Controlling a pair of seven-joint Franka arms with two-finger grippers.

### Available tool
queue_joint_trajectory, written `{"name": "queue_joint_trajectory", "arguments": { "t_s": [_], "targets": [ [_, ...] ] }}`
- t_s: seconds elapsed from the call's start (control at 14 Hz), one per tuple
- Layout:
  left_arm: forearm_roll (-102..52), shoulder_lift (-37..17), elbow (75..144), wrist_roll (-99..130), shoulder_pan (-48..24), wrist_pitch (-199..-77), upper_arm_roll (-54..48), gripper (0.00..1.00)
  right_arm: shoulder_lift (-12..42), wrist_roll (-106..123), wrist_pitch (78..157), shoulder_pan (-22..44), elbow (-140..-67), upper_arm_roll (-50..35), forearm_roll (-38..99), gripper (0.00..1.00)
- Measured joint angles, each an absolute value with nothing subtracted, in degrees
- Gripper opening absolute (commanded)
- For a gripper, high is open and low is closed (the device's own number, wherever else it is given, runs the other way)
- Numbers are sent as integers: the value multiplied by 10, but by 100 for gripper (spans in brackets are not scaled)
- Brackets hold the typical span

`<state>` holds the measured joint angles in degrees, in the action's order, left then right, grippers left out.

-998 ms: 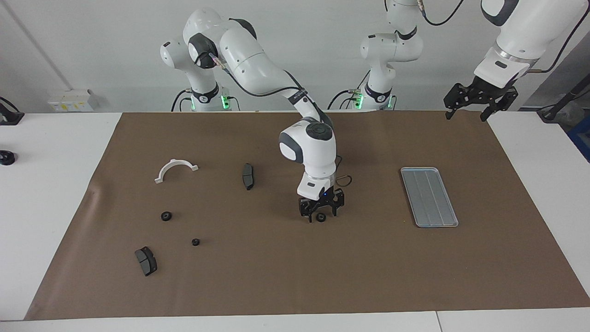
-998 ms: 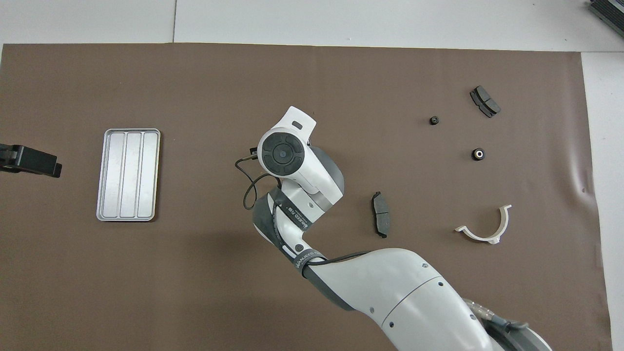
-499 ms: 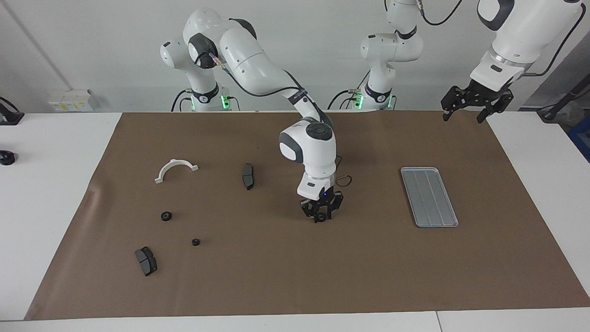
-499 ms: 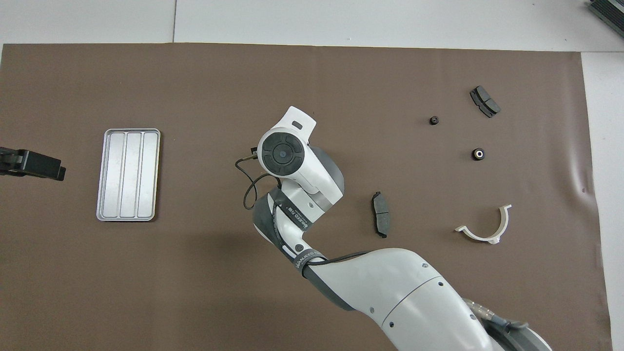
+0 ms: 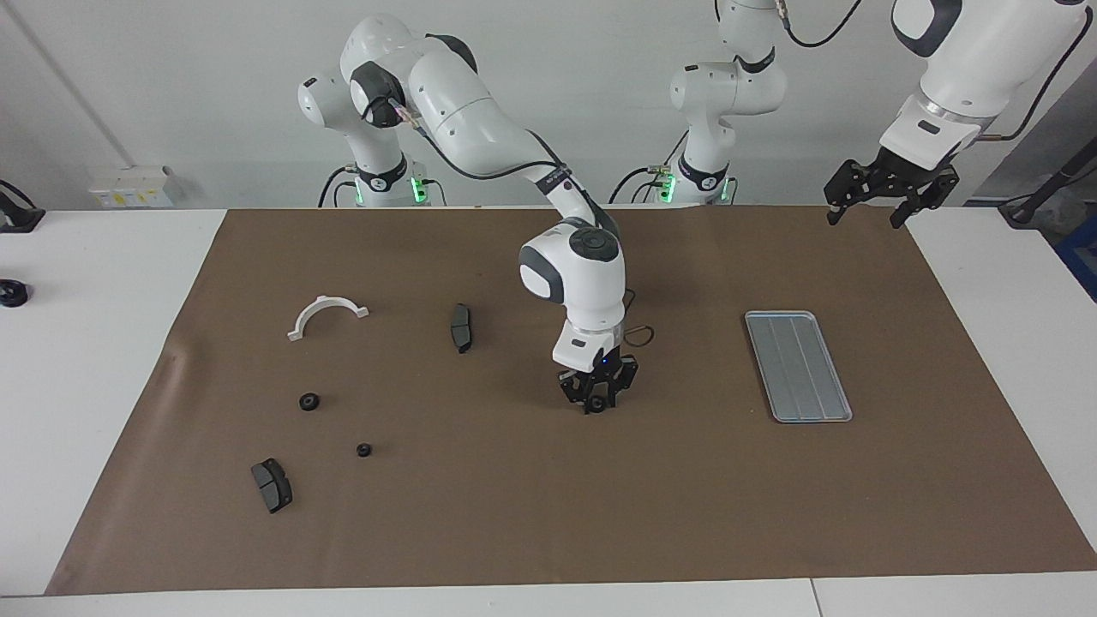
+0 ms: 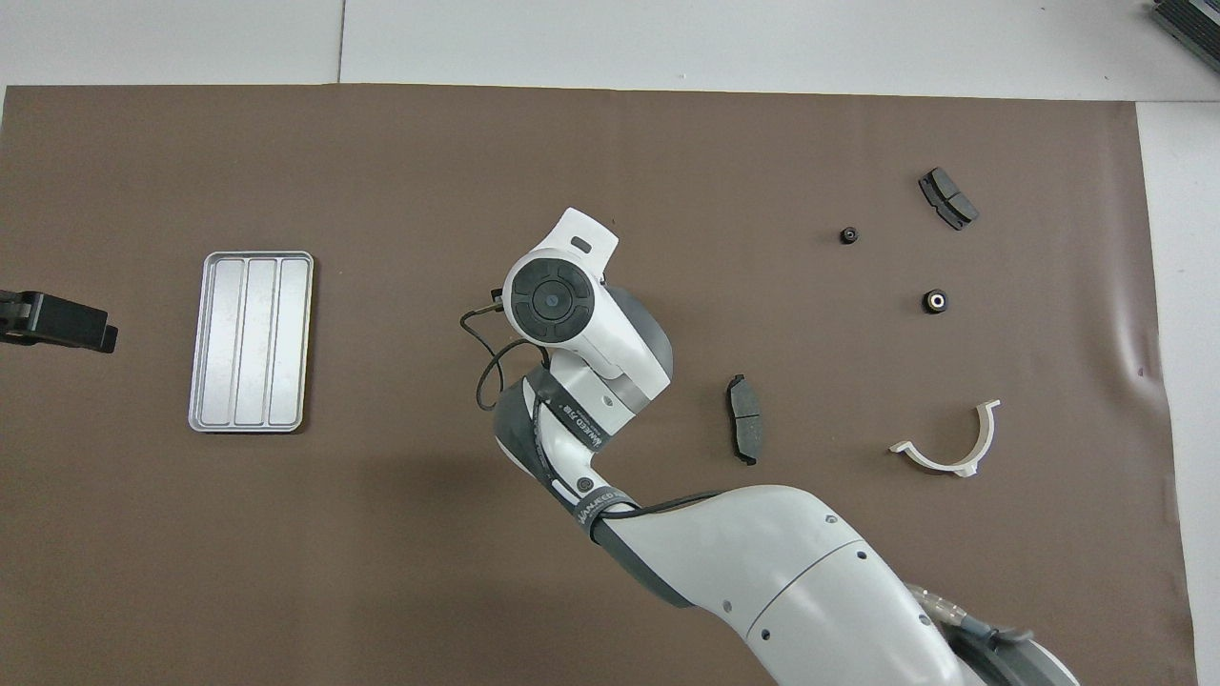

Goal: Place bearing gear from tray to pile

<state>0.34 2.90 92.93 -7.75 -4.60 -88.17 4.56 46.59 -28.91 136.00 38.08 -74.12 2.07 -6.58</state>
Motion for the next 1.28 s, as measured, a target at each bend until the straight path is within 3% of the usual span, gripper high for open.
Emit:
{"name": "queue_joint_trajectory", "arguments": {
  "t_s": [0.14,0.21,0.36,0.43,0.93,1.28],
  "targets": [
    [3,29,931,-78,-41,-882,46,100,466,-289,1360,381,-741,21,-66,48],
    [3,30,931,-78,-40,-882,46,100,466,-289,1359,381,-741,21,-66,42],
    [3,30,931,-78,-39,-883,46,100,465,-289,1356,381,-741,21,-68,10],
    [3,30,931,-77,-39,-885,46,100,464,-289,1351,380,-740,22,-71,0],
    [3,31,932,-68,-37,-890,46,100,460,-289,1329,372,-737,25,-71,0],
    [3,31,932,-68,-35,-899,46,100,386,-265,1275,294,-754,29,-71,0]
  ]
}}
